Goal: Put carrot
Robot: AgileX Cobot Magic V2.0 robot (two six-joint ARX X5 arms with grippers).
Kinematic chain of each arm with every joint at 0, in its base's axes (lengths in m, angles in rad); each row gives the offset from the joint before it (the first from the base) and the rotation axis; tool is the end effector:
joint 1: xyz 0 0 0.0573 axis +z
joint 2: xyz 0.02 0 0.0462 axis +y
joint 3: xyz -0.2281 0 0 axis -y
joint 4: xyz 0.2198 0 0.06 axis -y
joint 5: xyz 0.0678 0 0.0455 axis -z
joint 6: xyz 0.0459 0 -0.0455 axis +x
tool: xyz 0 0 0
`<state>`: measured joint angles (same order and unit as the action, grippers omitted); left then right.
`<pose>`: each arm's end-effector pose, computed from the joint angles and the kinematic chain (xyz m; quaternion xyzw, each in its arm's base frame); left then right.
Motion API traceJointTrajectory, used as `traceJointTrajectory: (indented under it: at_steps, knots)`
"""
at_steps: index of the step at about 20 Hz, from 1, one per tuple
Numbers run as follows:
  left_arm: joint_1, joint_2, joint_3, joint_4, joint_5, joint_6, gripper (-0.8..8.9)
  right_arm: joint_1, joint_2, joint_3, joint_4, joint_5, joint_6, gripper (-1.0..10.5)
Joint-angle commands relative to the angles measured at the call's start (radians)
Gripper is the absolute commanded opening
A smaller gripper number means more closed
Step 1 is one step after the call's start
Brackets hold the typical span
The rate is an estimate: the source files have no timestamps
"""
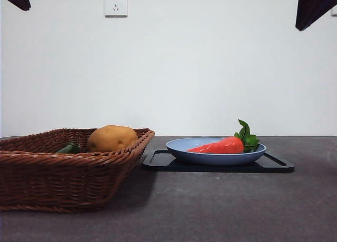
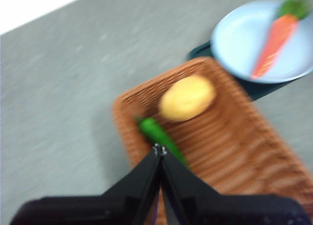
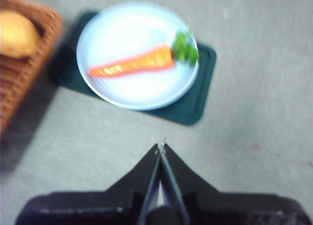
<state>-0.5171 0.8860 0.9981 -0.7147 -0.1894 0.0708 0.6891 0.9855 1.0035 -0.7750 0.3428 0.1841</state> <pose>0.1611 -0.0817 0.3004 0.1359 0.2728 -0.1655 0.9379 0.1591 0.1111 0.2813 -0.0974 0.3348 0.1299 0.9282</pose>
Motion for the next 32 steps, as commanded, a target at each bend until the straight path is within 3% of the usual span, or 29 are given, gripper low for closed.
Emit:
traceJointTrajectory:
  at_steps: [1,7,10,24,27,32]
  knots:
    - [-0.002,-0.086,-0.094,0.079,0.063,-0.018,0.06,0.033,-0.077,-0.099,0.135,0.004,0.01,0.1]
    - [-0.003,-0.338,-0.406,0.298,0.068,-0.186,0.06,0.048,-0.3,-0.434,0.518,-0.004,0.011,0.1]
    - [-0.005,-0.386,-0.436,0.293,0.105,-0.229,0.06,0.047,-0.325,-0.503,0.563,0.005,0.057,0.1]
    - [-0.002,-0.402,-0.436,0.282,0.111,-0.225,0.08,0.046,-0.319,-0.503,0.559,0.005,0.058,0.1]
    - [0.075,-0.542,-0.439,0.274,0.114,-0.114,0.08,0.046,-0.319,-0.503,0.559,0.005,0.058,0.1]
    - [0.317,-0.723,-0.51,0.315,0.104,-0.066,0.08,0.046,-0.319,-0.503,0.559,0.004,0.058,0.1]
